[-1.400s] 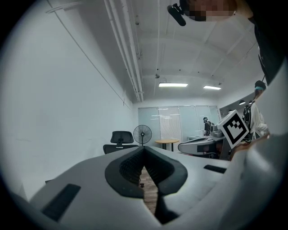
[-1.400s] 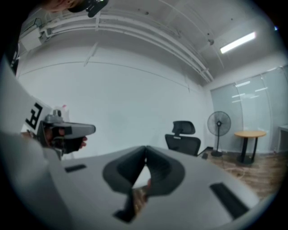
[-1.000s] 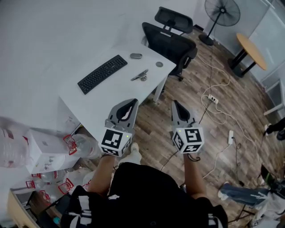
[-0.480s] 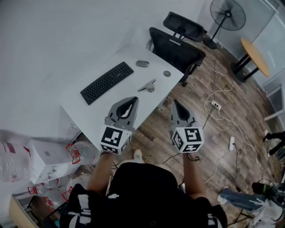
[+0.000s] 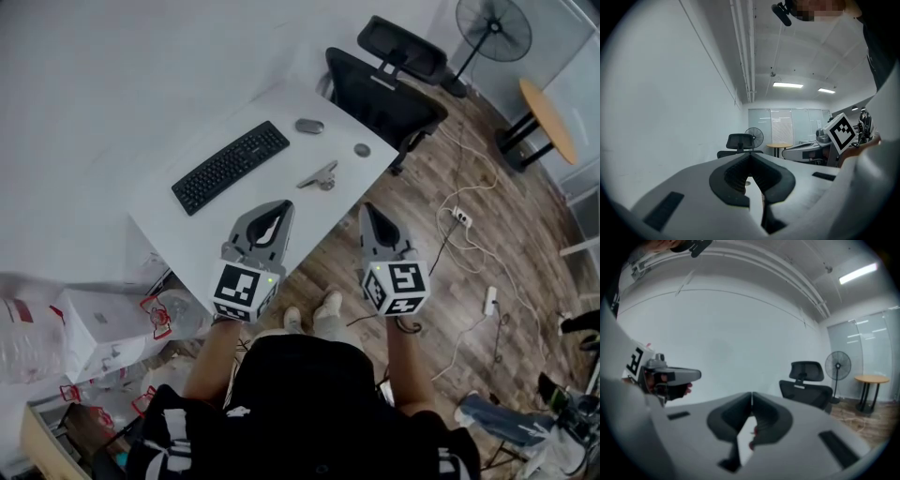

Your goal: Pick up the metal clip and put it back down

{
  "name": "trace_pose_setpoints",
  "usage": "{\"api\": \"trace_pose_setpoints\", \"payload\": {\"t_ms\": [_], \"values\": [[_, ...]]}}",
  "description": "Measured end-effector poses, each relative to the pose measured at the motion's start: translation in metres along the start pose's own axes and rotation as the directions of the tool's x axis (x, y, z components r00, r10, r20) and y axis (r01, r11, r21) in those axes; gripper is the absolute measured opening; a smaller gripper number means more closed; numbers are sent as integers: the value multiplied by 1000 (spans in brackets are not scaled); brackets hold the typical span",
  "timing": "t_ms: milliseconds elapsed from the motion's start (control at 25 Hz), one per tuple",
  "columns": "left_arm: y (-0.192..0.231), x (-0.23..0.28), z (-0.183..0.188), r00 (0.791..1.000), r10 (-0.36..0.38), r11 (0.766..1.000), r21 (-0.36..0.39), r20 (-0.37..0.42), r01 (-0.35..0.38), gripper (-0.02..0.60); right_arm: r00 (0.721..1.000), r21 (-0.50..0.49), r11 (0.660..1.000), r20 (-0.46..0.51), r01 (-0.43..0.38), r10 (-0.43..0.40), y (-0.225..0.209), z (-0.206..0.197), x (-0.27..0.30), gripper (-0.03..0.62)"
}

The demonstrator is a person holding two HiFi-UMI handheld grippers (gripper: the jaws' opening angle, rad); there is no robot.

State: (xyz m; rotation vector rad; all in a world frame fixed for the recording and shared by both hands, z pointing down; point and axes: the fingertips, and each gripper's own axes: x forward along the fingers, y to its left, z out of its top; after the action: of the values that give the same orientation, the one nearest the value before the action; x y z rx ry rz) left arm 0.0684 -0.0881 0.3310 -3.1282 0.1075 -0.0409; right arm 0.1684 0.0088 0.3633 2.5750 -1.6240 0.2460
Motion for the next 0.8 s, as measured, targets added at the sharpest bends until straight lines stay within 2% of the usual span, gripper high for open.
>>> {"api": "trace_pose_setpoints", "payload": {"t_ms": [200, 520, 800], "values": [[8, 13, -9, 1000, 16, 999, -49, -12, -16, 25, 1000, 5, 1000, -14, -24, 24, -8, -4, 18, 35], [20, 46, -19, 996, 72, 997, -33, -47, -73, 25, 996, 6, 996, -31, -89, 89, -32, -5, 57, 35], [23, 83, -44, 988, 110, 991, -62, -104, -117, 25, 982, -6, 985, -91, -170, 168, -52, -22, 93, 35]]}}
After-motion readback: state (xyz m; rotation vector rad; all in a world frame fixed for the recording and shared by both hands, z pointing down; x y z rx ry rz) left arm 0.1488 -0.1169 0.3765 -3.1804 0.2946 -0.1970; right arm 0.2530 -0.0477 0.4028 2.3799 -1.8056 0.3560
